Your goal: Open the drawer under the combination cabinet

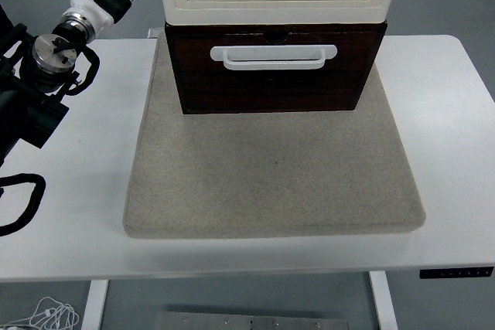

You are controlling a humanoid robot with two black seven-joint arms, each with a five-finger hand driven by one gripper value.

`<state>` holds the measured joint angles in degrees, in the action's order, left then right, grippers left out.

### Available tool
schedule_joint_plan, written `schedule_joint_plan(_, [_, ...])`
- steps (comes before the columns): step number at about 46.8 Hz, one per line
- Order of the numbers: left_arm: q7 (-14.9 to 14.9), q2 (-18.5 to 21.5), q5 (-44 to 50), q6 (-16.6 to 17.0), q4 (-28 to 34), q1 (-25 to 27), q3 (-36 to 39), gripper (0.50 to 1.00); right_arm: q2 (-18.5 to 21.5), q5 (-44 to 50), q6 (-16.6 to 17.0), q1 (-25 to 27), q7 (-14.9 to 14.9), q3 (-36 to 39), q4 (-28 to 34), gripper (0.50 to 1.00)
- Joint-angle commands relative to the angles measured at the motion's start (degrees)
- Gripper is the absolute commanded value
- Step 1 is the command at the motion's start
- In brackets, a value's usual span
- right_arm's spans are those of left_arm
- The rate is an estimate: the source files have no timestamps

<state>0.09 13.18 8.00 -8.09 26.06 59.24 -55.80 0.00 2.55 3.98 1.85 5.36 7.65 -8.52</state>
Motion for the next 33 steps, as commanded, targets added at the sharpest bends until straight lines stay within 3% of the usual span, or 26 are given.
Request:
schedule_joint_plan(1, [0.0, 0.0, 0.0, 0.0, 0.0, -0.1, 0.0, 1.0, 0.0, 0.0, 0.0, 0.0, 0.0, 0.0, 0.0, 0.926])
schedule_joint_plan(15, [-0.1, 0.3, 0.1, 0.0, -0.8, 0.0, -0.1, 1.0, 0.0, 0.0, 0.0, 0.0, 0.0, 0.0, 0.0, 0.926])
schedule_joint_plan(33, [0.0, 5.6, -0.6, -0.2, -2.9, 3.4, 0.0, 1.0, 0.0, 0.0, 0.1, 0.0, 0.0, 0.0, 0.0, 0.926])
